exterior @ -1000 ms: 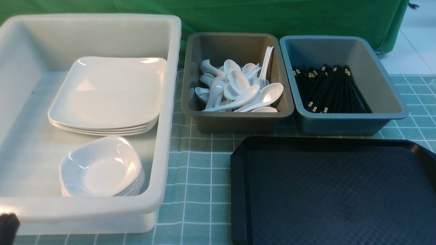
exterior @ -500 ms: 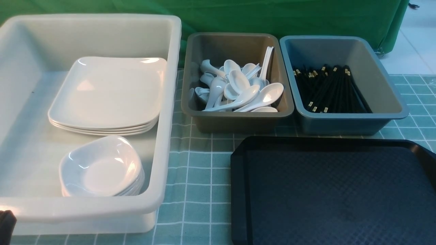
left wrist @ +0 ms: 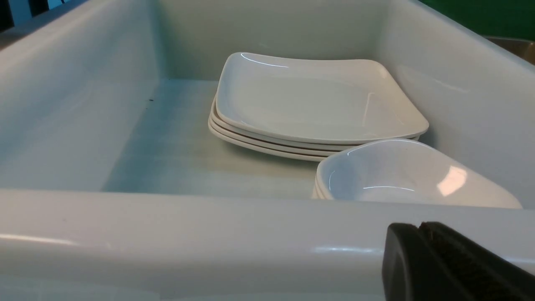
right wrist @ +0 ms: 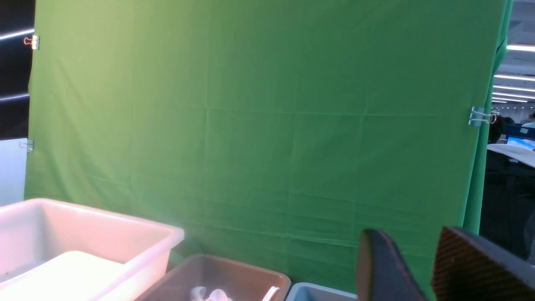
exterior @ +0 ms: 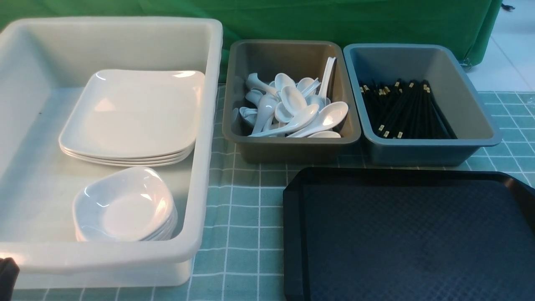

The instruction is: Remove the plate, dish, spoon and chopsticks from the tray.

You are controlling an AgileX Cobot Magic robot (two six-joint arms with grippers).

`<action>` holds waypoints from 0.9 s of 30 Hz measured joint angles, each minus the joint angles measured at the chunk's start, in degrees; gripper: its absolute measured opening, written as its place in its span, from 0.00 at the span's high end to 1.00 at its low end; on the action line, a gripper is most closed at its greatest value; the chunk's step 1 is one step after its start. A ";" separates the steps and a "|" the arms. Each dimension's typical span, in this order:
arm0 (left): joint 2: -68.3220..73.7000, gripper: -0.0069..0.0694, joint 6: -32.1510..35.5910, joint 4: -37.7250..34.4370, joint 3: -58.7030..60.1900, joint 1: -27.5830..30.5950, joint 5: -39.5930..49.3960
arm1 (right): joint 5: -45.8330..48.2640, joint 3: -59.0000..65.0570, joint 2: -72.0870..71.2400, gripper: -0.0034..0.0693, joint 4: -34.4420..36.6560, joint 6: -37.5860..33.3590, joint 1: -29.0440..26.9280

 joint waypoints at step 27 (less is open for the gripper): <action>0.00 0.89 0.00 0.45 0.00 0.00 -0.08 | 0.87 39.13 -6.25 0.62 0.99 -2.00 -23.40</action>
